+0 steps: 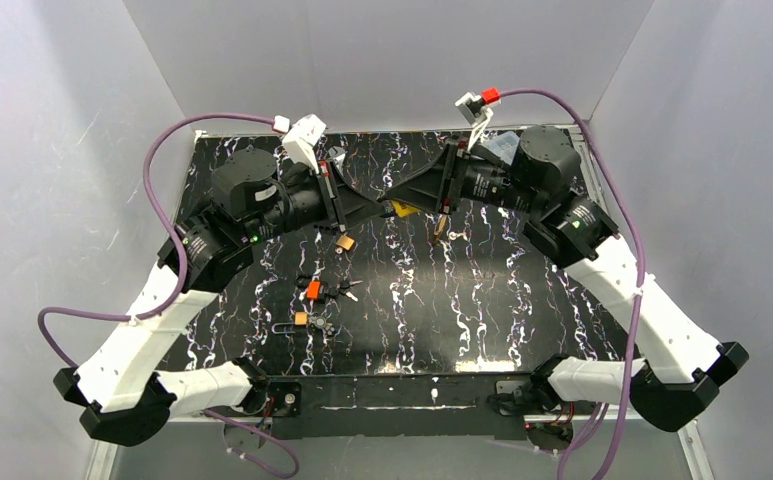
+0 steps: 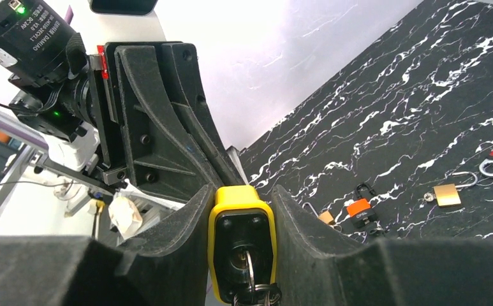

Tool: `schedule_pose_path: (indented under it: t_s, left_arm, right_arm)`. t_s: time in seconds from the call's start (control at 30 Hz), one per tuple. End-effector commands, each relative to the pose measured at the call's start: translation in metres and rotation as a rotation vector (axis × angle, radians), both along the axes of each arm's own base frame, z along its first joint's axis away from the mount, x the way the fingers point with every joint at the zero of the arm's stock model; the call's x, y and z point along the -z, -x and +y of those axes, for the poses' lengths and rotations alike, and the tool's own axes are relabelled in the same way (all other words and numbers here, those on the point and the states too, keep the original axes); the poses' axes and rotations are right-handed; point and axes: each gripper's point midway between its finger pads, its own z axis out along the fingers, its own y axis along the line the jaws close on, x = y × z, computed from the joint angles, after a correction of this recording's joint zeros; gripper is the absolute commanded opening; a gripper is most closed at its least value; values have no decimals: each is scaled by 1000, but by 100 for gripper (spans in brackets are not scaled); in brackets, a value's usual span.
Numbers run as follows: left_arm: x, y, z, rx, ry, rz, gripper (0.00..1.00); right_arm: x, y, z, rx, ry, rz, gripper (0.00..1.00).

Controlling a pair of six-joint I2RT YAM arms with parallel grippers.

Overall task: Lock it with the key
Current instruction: Lock the lock.

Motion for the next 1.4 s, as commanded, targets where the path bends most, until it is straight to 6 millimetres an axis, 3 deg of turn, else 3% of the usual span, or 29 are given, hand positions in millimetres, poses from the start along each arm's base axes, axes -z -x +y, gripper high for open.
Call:
schedule_pose_path:
  t_s: [0.0,0.17,0.33,0.67,1.37]
  left_arm:
    - [-66,10,-23,99,216,-107,0]
    - [-102,15,-38,180,368,-116,0]
    - [-124,16,-46,219,429,-136,0]
    - [-171,19,-49,260,534,-196,0]
    - [-237,27,-41,299,653,-322,0]
  right_arm:
    - [1,19,10,-61,-32,-36,1]
    - [18,23,16,-60,-9,-20,1]
    - [36,31,26,-75,29,-8,1]
    - [72,40,37,-96,98,36,1]
    - [156,56,72,-159,245,152,1]
